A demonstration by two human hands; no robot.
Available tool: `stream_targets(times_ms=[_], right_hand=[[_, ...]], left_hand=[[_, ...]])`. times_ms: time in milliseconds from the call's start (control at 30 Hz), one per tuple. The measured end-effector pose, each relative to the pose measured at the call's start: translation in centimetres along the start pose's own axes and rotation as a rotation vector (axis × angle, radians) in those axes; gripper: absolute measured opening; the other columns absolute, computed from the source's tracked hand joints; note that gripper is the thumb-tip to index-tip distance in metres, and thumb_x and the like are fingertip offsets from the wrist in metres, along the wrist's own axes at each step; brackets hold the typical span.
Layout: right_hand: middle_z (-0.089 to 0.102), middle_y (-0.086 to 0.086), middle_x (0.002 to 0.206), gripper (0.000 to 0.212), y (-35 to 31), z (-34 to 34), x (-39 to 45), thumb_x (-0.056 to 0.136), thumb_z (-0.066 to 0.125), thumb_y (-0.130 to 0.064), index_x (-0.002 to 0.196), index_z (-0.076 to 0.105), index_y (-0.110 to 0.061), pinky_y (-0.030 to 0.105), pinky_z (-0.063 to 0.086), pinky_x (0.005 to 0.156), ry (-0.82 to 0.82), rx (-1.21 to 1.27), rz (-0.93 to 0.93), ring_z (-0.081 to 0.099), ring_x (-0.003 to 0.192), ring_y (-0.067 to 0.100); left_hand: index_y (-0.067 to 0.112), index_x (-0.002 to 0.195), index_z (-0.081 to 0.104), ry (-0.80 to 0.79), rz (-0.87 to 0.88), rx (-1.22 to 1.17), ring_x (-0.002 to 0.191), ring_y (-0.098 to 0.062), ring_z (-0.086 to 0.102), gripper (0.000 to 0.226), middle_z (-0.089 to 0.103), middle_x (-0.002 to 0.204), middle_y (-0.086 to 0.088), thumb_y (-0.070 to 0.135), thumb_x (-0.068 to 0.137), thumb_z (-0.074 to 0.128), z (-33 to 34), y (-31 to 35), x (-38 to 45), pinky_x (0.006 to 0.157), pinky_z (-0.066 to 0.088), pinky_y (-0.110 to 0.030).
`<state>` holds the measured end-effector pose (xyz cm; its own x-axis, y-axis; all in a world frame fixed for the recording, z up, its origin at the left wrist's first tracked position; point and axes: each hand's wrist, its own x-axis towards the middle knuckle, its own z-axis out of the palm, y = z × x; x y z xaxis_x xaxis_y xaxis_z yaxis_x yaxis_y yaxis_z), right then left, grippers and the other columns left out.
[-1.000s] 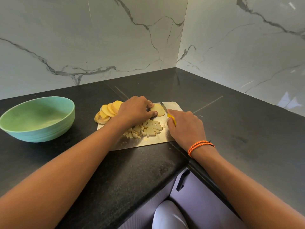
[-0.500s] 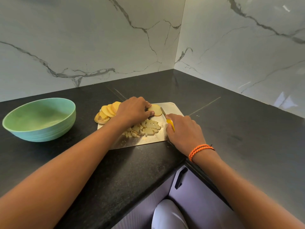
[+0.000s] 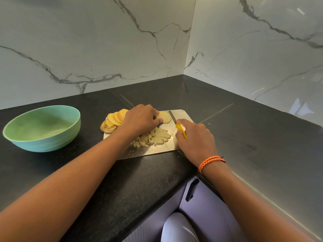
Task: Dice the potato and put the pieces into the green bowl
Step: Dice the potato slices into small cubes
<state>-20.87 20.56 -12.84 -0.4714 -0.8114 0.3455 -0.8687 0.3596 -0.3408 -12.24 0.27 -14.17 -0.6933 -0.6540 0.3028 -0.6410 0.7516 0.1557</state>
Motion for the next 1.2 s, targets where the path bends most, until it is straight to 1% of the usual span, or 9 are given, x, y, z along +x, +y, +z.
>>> stream_targets(times_ms=[233,367,567,633,700,833,900,1067,1200], right_hand=[[0.068,0.012,0.113,0.043,-0.5,1.2,2.4,0.103,0.044,-0.031,0.145,0.054,-0.031,0.039,0.046,0.078,-0.018,-0.04,0.006,0.061,0.103,0.033],[0.068,0.011,0.111,0.036,-0.9,1.4,3.2,0.103,0.044,-0.028,0.135,0.06,-0.024,0.035,0.039,0.07,-0.029,-0.088,0.002,0.063,0.098,0.031],[0.067,0.011,0.11,0.031,-1.5,1.7,4.0,0.102,0.047,-0.027,0.128,0.062,-0.02,0.034,0.039,0.071,-0.031,-0.126,-0.002,0.062,0.096,0.032],[0.067,0.01,0.111,0.031,-1.6,1.6,4.0,0.102,0.048,-0.027,0.129,0.062,-0.02,0.035,0.039,0.072,-0.031,-0.115,0.001,0.063,0.096,0.032],[0.068,0.01,0.11,0.032,-1.5,1.4,3.6,0.103,0.048,-0.027,0.131,0.062,-0.02,0.034,0.04,0.071,-0.029,-0.107,0.006,0.062,0.092,0.03],[0.067,0.008,0.104,0.031,-1.1,0.9,2.1,0.103,0.047,-0.028,0.13,0.062,-0.022,0.033,0.04,0.067,-0.029,-0.111,0.02,0.048,0.077,0.022],[0.067,0.007,0.102,0.031,-0.8,0.7,1.3,0.102,0.046,-0.03,0.128,0.062,-0.023,0.034,0.041,0.066,-0.031,-0.106,0.026,0.053,0.079,0.024],[0.067,0.006,0.101,0.036,0.2,0.2,-1.0,0.101,0.046,-0.035,0.135,0.059,-0.03,0.038,0.054,0.072,-0.032,-0.08,0.035,0.063,0.088,0.028],[0.066,0.005,0.098,0.038,0.5,-0.2,-1.8,0.102,0.045,-0.036,0.139,0.056,-0.032,0.035,0.049,0.068,-0.026,-0.088,0.026,0.061,0.085,0.025]], left_hand=[[0.025,0.131,0.074,-0.002,-0.007,-0.015,0.093,-0.013,0.069,0.051,0.066,0.141,0.014,0.061,0.098,0.062,0.0,-0.2,0.0,0.055,0.04,-0.021],[0.025,0.13,0.075,0.001,-0.013,-0.024,0.092,-0.012,0.069,0.049,0.068,0.138,0.014,0.061,0.097,0.064,0.0,-0.2,0.0,0.056,0.042,-0.022],[0.028,0.126,0.076,0.025,-0.038,-0.023,0.097,-0.013,0.069,0.048,0.071,0.133,0.015,0.063,0.095,0.065,0.1,-0.2,0.1,0.068,0.056,-0.03],[0.028,0.127,0.076,0.025,-0.044,-0.019,0.096,-0.013,0.068,0.049,0.071,0.133,0.014,0.063,0.095,0.065,0.0,-0.2,0.1,0.069,0.057,-0.03],[0.027,0.129,0.075,0.019,-0.045,-0.022,0.09,-0.011,0.066,0.049,0.072,0.132,0.012,0.062,0.096,0.065,-0.1,-0.1,0.0,0.061,0.05,-0.026],[0.027,0.133,0.073,0.019,-0.041,-0.029,0.082,-0.007,0.058,0.049,0.072,0.132,0.011,0.059,0.097,0.065,-0.3,0.1,-0.1,0.055,0.038,-0.022],[0.027,0.134,0.072,0.016,-0.042,-0.032,0.083,-0.007,0.058,0.049,0.071,0.133,0.012,0.059,0.097,0.065,-0.4,0.1,-0.1,0.054,0.036,-0.022],[0.027,0.135,0.072,-0.002,-0.049,-0.027,0.081,-0.008,0.06,0.05,0.071,0.134,0.011,0.059,0.097,0.065,-0.4,0.1,-0.2,0.055,0.039,-0.022],[0.026,0.135,0.072,-0.006,-0.057,-0.036,0.073,-0.009,0.06,0.049,0.073,0.131,0.01,0.058,0.098,0.065,-0.3,0.2,-0.2,0.057,0.044,-0.022]])
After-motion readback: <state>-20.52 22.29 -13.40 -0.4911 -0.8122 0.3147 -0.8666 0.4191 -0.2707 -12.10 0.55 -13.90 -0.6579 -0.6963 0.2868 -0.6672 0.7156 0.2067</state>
